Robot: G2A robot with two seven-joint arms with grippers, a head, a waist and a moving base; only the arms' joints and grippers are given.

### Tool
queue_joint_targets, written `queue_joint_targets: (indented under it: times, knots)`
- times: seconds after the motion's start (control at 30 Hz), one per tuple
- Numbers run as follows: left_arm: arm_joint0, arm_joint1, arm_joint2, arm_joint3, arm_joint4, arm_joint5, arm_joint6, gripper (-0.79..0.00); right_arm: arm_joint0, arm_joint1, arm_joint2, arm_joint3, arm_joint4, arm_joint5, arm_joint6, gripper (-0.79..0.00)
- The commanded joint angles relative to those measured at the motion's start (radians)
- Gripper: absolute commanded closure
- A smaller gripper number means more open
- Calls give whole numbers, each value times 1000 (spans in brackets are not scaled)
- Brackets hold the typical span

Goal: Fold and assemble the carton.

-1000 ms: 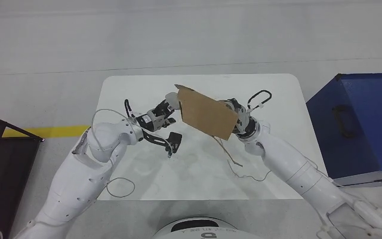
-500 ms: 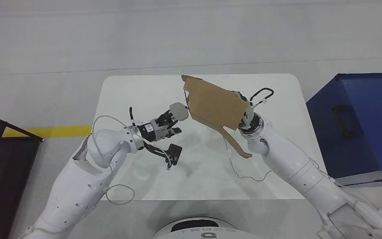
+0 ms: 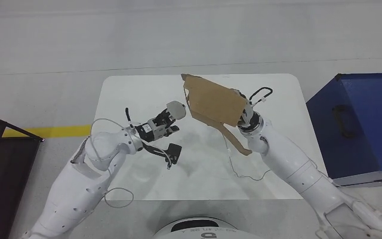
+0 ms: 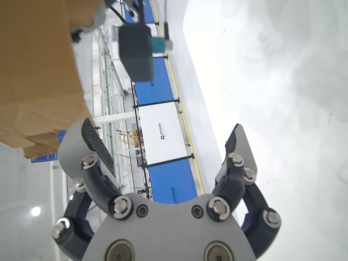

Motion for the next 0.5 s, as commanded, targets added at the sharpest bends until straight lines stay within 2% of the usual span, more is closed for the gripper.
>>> queue_joint_targets:
  times: [0.0,0.47]
  knots:
    - [-12,-3,21,7,9,-11,-20,-785,-3,-3,6,0,-1,4,-4,0]
    - [-87,-21,98,2,3,-42,-65,-785,-25,-26,53,6,-7,39,-38,0]
